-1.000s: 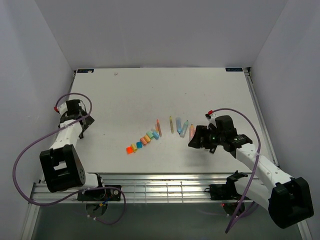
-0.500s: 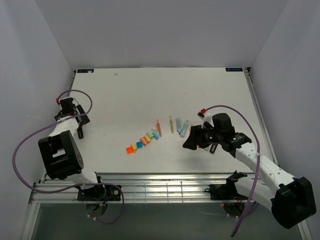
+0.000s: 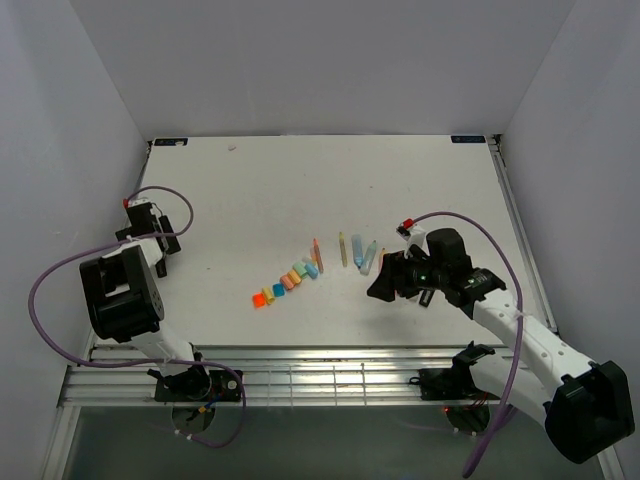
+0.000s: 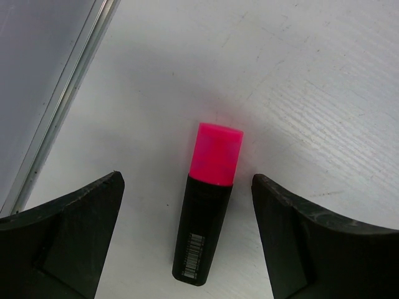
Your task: Open the pen caps
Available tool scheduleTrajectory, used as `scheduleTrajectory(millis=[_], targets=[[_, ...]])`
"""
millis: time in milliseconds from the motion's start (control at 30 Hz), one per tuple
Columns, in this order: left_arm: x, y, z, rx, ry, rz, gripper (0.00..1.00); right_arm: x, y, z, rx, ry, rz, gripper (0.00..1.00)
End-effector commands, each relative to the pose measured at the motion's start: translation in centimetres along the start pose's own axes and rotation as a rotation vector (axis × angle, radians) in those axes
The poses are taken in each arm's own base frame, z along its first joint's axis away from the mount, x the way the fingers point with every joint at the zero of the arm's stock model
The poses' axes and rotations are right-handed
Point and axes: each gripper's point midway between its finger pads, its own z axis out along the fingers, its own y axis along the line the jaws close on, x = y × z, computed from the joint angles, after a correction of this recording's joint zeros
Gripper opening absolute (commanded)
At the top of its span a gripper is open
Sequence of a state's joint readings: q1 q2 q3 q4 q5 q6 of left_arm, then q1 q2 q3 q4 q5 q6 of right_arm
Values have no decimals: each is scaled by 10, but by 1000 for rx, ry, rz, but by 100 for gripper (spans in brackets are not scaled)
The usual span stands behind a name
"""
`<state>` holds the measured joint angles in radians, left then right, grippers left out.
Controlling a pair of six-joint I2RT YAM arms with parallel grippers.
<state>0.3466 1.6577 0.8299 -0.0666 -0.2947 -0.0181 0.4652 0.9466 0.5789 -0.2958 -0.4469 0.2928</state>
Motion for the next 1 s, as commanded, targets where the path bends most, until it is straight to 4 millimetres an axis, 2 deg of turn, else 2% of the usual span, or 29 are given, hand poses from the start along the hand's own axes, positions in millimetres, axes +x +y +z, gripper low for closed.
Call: scheduleTrajectory(millis=[0, 100, 133, 200, 233, 267, 300, 367, 400, 467, 567, 600, 633, 700, 733, 767, 800, 900, 967], targets=[[29, -3, 7, 26, 70, 62, 93, -6, 2, -3, -3, -32, -39, 77], [40, -7, 11, 48, 78, 80, 86, -8, 2, -5, 9, -49, -42, 77], [45, -8, 12, 52, 102, 76, 80, -9, 2, -6, 13, -55, -39, 77], [44, -12, 12, 73, 99, 68, 74, -12, 1, -9, 24, -76, -42, 77], [43, -14, 10, 89, 86, 64, 68, -12, 2, -10, 25, -81, -38, 77], [41, -14, 11, 89, 70, 59, 57, -13, 3, -12, 25, -88, -40, 77], [47, -15, 10, 95, 78, 59, 54, -15, 5, -14, 26, -94, -36, 77], [45, -17, 9, 111, 79, 56, 52, -17, 8, -18, 23, -102, -27, 77], [44, -19, 9, 120, 78, 52, 44, -19, 10, -19, 20, -110, -26, 77], [41, -25, 7, 152, 73, 37, 41, -22, 13, -24, 15, -130, -16, 77], [31, -31, 3, 180, 65, -1, 26, -24, 15, -27, 24, -141, -6, 77], [24, -31, -1, 186, 54, -19, 21, -25, 14, -28, 28, -146, 4, 77], [11, -34, -4, 199, 30, -40, 10, -25, 14, -28, 32, -148, 9, 77], [-3, -41, -15, 245, 22, -89, 1, -25, 10, -28, 56, -147, 17, 77], [-19, -44, -22, 269, -1, -114, 0, -26, 7, -28, 71, -147, 21, 77], [-23, -47, -29, 287, 9, -136, 0, -27, 5, -28, 85, -145, 25, 77], [-31, -58, -39, 355, 10, -171, 0, -27, 2, -28, 105, -146, 27, 77], [-63, -67, -74, 428, -24, -221, 0, -33, 0, -28, 128, -139, 26, 77], [-84, -80, -110, 530, -69, -257, 0, -31, -2, -26, 137, -110, 31, 77]])
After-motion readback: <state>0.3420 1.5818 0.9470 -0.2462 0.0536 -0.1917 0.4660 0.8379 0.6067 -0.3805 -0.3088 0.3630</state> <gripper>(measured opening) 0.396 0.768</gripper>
